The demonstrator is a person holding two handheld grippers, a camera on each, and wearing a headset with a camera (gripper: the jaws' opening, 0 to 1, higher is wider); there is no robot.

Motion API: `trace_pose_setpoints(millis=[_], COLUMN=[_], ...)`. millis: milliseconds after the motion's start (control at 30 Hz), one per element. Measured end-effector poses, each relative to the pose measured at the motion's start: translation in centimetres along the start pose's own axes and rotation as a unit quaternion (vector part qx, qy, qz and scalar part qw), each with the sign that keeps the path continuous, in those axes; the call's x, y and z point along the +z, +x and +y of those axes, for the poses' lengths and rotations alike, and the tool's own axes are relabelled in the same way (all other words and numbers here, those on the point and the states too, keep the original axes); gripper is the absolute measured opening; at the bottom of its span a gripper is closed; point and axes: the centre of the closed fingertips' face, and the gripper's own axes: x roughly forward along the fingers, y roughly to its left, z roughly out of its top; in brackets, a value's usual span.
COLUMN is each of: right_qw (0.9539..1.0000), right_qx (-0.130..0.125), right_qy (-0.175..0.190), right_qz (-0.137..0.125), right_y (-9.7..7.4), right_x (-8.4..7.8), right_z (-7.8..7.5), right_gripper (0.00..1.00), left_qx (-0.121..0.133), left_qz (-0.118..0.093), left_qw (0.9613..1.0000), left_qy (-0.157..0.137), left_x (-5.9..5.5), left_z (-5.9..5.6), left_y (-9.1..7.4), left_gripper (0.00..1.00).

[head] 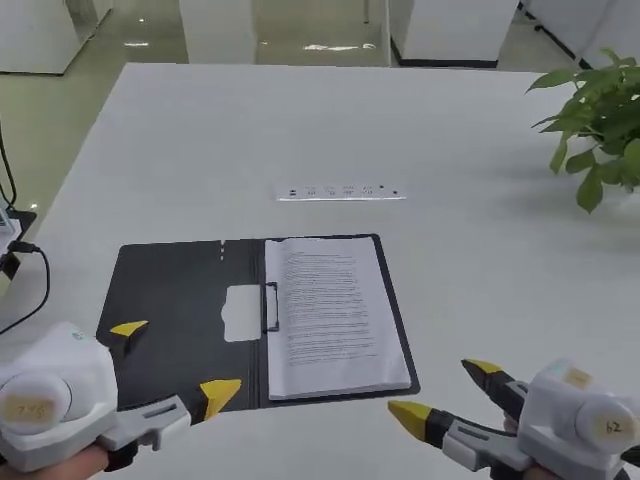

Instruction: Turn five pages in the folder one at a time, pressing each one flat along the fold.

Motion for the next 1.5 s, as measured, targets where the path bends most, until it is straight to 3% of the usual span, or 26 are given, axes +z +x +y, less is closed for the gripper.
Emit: trace_pose_setpoints(millis=[467,533,833,967,1500], right_qw=[1.0000,1.0000,0.9999,0.9999,0.9998], right_qx=[-0.005,-0.006,-0.011,-0.010,-0.002], right_qy=[-0.001,-0.001,0.009,0.012,0.019], right_qz=[-0.002,-0.001,0.002,0.002,0.006], right_y=[-0.1,-0.2,-0.6,-0.7,-1.4], right_x=[0.9,0.8,0.5,0.4,-0.2], right_z=[-0.6,-0.8,-1.8,-2.2,-2.9], right_gripper=[0.78,0.78,0.78,0.78,0.78], left_qx=[-0.040,-0.055,-0.098,-0.108,-0.154], left_qz=[0.002,-0.002,0.016,0.018,0.040], left_qw=[0.9990,0.9982,0.9923,0.9913,0.9825], left_qy=[0.017,0.026,0.074,0.073,0.097], left_x=[1.2,1.7,2.5,2.5,2.6], left_z=[-1.3,-2.1,-4.8,-5.2,-9.8], left_y=[3.9,4.8,7.8,8.8,14.6], left_gripper=[0.78,0.77,0.77,0.76,0.74])
